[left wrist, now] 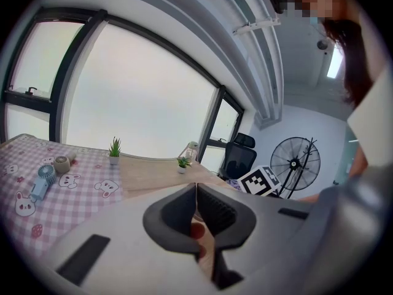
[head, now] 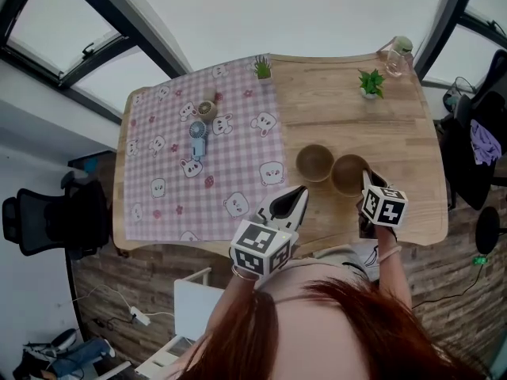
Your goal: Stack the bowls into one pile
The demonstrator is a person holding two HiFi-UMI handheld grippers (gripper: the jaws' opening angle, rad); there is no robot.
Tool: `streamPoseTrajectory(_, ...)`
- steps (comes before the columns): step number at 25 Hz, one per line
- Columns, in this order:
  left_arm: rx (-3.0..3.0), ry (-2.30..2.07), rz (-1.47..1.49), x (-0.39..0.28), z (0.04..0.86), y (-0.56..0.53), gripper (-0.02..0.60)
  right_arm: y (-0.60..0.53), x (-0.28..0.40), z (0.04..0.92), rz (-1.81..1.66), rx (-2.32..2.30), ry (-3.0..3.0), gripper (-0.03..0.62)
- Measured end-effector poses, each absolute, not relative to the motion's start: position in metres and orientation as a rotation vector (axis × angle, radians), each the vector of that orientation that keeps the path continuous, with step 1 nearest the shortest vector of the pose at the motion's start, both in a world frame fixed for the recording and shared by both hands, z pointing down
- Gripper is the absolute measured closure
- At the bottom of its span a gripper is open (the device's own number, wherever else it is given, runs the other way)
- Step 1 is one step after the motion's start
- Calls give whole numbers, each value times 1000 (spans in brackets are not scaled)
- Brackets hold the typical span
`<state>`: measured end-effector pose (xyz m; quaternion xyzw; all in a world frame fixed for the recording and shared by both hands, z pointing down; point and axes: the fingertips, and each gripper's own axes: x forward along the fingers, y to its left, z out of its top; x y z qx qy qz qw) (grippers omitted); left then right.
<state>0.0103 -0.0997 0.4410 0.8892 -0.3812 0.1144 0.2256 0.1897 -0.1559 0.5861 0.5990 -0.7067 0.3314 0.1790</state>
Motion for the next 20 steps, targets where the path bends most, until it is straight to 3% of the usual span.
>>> streamPoseTrajectory(20, 2402, -1163, 263, -33, 441, -98, 571, -169, 140, 567, 857, 1590, -2090, 579)
